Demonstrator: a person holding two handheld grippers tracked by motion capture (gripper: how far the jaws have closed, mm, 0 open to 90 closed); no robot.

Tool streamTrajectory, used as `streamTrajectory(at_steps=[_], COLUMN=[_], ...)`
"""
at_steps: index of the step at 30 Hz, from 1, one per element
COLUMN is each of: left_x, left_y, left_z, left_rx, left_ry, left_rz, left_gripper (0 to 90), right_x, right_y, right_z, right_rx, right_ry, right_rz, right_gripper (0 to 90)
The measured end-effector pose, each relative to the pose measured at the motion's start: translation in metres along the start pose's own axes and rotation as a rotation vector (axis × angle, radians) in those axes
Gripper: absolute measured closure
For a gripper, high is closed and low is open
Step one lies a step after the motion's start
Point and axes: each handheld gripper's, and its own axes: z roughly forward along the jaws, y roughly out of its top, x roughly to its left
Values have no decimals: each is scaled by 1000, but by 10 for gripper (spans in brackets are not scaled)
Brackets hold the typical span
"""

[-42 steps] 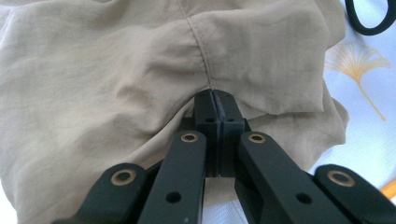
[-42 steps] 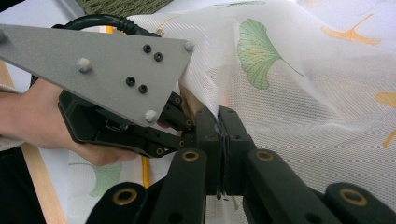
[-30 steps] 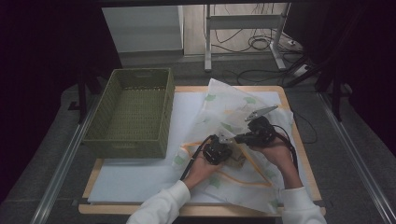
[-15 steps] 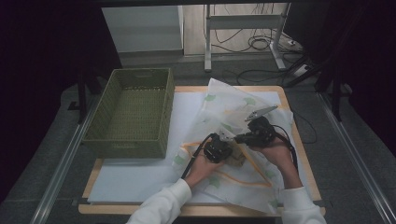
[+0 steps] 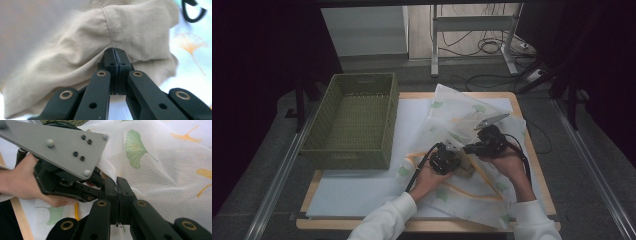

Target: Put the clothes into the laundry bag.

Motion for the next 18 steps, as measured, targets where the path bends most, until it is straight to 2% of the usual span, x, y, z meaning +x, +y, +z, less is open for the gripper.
streamTrajectory(at_steps=[6,10,18], left_x=[-5,-3,3], left_y=[-5,-11,-29], left_z=[-18,-33,-55], left_rx=[-10,-19,-42], left_ry=[-24,-37,-70], left_rz=[31,33,0], left_gripper=[900,900,900], right_x=[1,2,2], right_y=[0,0,0], right_z=[1,2,5], right_rx=[6,10,20], right_ry=[2,6,8], right_rz=[-3,-6,-8], right_gripper=[872,872,872])
